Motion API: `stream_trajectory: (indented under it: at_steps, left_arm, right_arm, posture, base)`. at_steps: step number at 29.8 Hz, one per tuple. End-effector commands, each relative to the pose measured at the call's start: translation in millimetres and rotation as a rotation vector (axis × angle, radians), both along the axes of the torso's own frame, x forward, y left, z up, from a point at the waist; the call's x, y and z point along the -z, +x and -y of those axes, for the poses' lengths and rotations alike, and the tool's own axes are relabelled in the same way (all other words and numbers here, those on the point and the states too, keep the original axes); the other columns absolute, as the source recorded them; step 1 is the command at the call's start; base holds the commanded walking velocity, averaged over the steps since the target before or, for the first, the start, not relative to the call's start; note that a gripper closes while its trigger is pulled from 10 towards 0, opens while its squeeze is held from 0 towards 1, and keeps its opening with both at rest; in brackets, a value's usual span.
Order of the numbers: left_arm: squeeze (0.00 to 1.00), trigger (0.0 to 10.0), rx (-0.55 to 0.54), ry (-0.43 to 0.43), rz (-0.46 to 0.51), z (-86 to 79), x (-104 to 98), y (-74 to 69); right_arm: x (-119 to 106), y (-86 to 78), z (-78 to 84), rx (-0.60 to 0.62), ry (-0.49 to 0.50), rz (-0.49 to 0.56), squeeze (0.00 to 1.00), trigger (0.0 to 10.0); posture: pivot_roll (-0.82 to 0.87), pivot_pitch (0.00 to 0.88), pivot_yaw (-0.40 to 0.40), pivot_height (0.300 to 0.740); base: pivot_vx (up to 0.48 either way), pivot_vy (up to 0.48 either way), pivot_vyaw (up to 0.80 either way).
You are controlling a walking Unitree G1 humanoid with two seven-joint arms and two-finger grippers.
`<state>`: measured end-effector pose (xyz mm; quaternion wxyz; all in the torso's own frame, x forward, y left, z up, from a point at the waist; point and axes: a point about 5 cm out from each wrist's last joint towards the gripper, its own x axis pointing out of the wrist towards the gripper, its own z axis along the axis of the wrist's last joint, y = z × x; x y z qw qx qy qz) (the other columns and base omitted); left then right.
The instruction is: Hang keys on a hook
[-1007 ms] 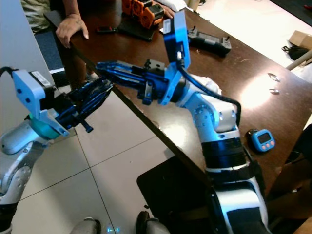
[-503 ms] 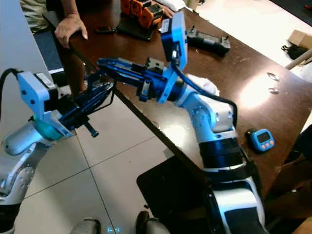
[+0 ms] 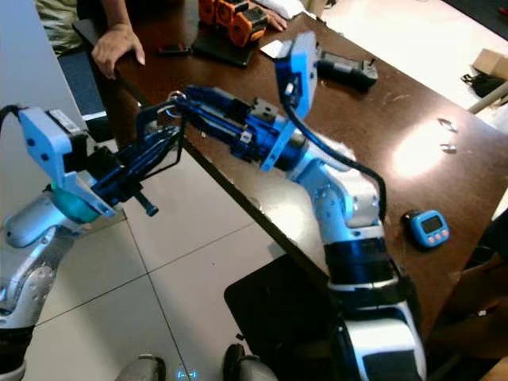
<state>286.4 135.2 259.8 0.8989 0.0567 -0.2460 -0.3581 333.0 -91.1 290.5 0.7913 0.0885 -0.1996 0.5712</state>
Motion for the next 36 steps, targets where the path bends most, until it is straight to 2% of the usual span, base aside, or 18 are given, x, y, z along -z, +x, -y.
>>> stream_trajectory:
  at_steps: [1, 7, 13, 19, 20, 21, 22, 23, 24, 25, 26, 29, 31, 32, 33, 34, 36]
  left_arm:
    - [0.0, 0.0, -0.008, -0.009, 0.005, -1.7, -2.1, -1.0]
    - [0.0, 0.0, -0.045, -0.019, 0.018, -8.2, -7.5, 1.5]
    - [0.0, 0.0, -0.062, -0.032, 0.029, -9.5, -11.3, 3.4]
    - [0.0, 0.0, -0.19, -0.104, 0.049, -18.8, -24.5, 13.7]
    - [0.0, 0.0, -0.231, -0.114, 0.056, -21.2, -27.5, 16.1]
    - [0.0, 0.0, -0.273, -0.118, 0.066, -23.7, -30.1, 18.1]
    - [0.0, 0.0, -0.273, -0.118, 0.066, -23.7, -30.1, 18.1]
    - [0.0, 0.0, -0.308, -0.129, 0.071, -25.7, -32.3, 19.7]
    - [0.0, 0.0, -0.308, -0.129, 0.071, -25.7, -32.3, 19.7]
    - [0.0, 0.0, -0.431, -0.16, 0.087, -34.4, -37.4, 23.2]
    - [0.0, 0.0, -0.431, -0.16, 0.087, -34.4, -37.4, 23.2]
    - [0.0, 0.0, -0.572, -0.181, 0.074, -44.7, -35.1, 26.9]
    - [0.0, 0.0, -0.601, -0.179, 0.066, -46.1, -31.9, 27.8]
    - [0.0, 2.2, -0.632, -0.189, 0.043, -47.4, -25.3, 28.6]
    - [0.0, 2.2, -0.632, -0.189, 0.043, -47.4, -25.3, 28.6]
    - [0.0, 9.5, -0.647, -0.201, 0.015, -47.0, -17.1, 28.9]
    - [0.0, 9.5, -0.647, -0.201, 0.015, -47.0, -17.1, 28.9]
  right_arm:
    - [1.0, -1.3, 7.3, 0.013, 0.038, -0.012, 1.0, 10.0]
    - [18.6, -6.1, 13.5, 0.03, 0.072, -0.069, 1.0, 10.0]
    - [23.6, -8.4, 14.5, 0.031, 0.078, -0.087, 1.0, 10.0]
    - [34.3, -10.5, 13.7, 0.057, 0.094, -0.129, 1.0, 10.0]
    - [37.2, -10.7, 12.7, 0.067, 0.095, -0.141, 0.85, 10.0]
    - [39.9, -9.9, 11.7, 0.081, 0.097, -0.155, 0.2, 10.0]
    - [39.9, -9.9, 11.7, 0.081, 0.097, -0.155, 0.2, 10.0]
    - [42.1, -9.4, 11.3, 0.096, 0.101, -0.169, 0.0, 10.0]
    - [42.1, -9.4, 11.3, 0.096, 0.101, -0.169, 0.0, 10.0]
    - [48.5, -6.5, 8.5, 0.135, 0.094, -0.203, 0.0, 10.0]
    - [48.5, -6.5, 8.5, 0.135, 0.094, -0.203, 0.0, 10.0]
    - [56.4, -4.9, 3.6, 0.165, 0.08, -0.23, 0.0, 10.0]
    - [58.8, -5.3, 2.0, 0.171, 0.074, -0.233, 0.0, 10.0]
    - [60.9, -6.4, 0.1, 0.169, 0.075, -0.238, 0.0, 10.0]
    - [60.9, -6.4, 0.1, 0.169, 0.075, -0.238, 0.0, 10.0]
    - [62.0, -7.5, -1.3, 0.161, 0.093, -0.253, 0.0, 10.0]
    - [62.0, -7.5, -1.3, 0.161, 0.093, -0.253, 0.0, 10.0]
  posture:
    - [0.17, 0.123, -0.026, 0.74]
    - [0.17, 0.128, -0.017, 0.74]
    - [0.17, 0.126, -0.018, 0.74]
    - [0.16, 0.122, -0.019, 0.74]
    - [0.16, 0.123, -0.02, 0.74]
    - [0.16, 0.123, -0.02, 0.74]
    - [0.16, 0.123, -0.02, 0.74]
    - [0.16, 0.123, -0.021, 0.74]
    - [0.16, 0.123, -0.021, 0.74]
    - [0.16, 0.123, -0.022, 0.74]
    - [0.16, 0.123, -0.022, 0.74]
    - [0.16, 0.123, -0.028, 0.74]
    - [0.16, 0.124, -0.029, 0.74]
    - [0.16, 0.124, -0.03, 0.74]
    - [0.16, 0.124, -0.03, 0.74]
    - [0.16, 0.123, -0.031, 0.74]
    - [0.16, 0.123, -0.031, 0.74]
  base:
    - [0.0, 0.0, 0.0]
    - [0.0, 0.0, 0.0]
    - [0.0, 0.0, 0.0]
    - [0.0, 0.0, 0.0]
    - [0.0, 0.0, 0.0]
    - [0.0, 0.0, 0.0]
    - [0.0, 0.0, 0.0]
    - [0.0, 0.0, 0.0]
    - [0.0, 0.0, 0.0]
    - [0.0, 0.0, 0.0]
    - [0.0, 0.0, 0.0]
    - [0.0, 0.0, 0.0]
    - [0.0, 0.0, 0.0]
    - [0.0, 0.0, 0.0]
    - [0.0, 0.0, 0.0]
    - [0.0, 0.0, 0.79]
    - [0.0, 0.0, 0.79]
